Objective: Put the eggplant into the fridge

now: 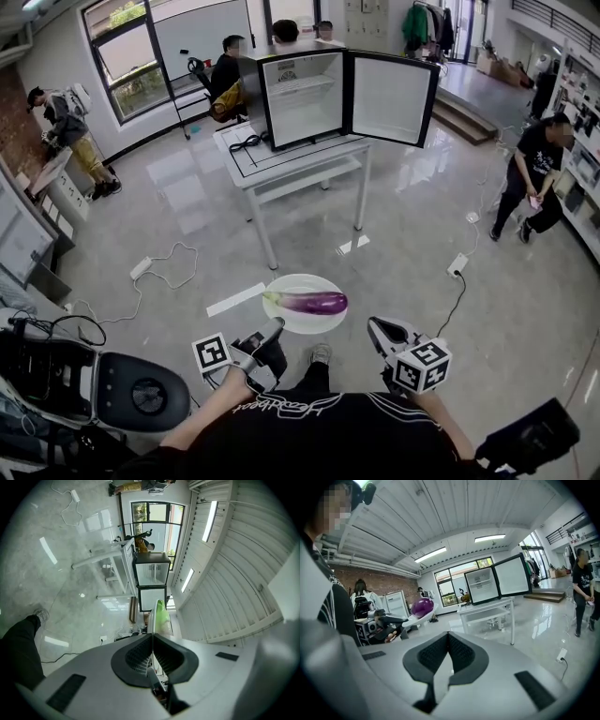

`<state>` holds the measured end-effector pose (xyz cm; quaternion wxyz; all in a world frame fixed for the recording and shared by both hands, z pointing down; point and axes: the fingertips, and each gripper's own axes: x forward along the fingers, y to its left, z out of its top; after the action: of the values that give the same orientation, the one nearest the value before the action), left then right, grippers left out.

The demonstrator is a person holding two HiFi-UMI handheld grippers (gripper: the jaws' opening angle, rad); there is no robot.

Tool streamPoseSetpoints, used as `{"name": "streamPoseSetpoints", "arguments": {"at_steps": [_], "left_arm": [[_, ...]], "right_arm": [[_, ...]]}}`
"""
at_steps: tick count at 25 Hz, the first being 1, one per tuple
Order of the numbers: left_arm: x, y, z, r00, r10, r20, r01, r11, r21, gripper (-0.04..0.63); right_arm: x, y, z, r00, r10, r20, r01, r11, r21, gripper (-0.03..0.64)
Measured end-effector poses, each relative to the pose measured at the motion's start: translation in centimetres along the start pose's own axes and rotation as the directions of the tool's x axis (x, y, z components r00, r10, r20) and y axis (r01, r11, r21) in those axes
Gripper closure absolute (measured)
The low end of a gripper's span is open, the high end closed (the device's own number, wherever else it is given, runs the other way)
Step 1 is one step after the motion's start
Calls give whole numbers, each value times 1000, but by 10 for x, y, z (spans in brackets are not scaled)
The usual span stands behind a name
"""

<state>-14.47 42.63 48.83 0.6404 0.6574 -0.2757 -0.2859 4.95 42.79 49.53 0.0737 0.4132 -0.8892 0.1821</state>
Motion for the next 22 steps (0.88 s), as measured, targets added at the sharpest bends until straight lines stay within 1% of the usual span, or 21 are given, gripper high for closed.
{"name": "streamPoseSetpoints", "arguments": {"at_steps": [3,8,15,22], "left_arm": [[19,6,17,1000,11,-8,-11,1000,-10,578],[60,9,46,1000,16,-19,-17,1000,-25,578],[114,-2,105,1000,-6,-14,6,1000,-27,578],[166,-2,164,999,-30,13,30,998,-52,578]], "right_arm": [[21,-17,4,1000,-4,-12,5,1000,19,612],[53,-49,24,1000,-5,-14,5,1000,23,612],[106,-88,62,999,-20,-28,21,999,25,612],[168,-128,94,998,-11,-62,12,1000,15,612]]}}
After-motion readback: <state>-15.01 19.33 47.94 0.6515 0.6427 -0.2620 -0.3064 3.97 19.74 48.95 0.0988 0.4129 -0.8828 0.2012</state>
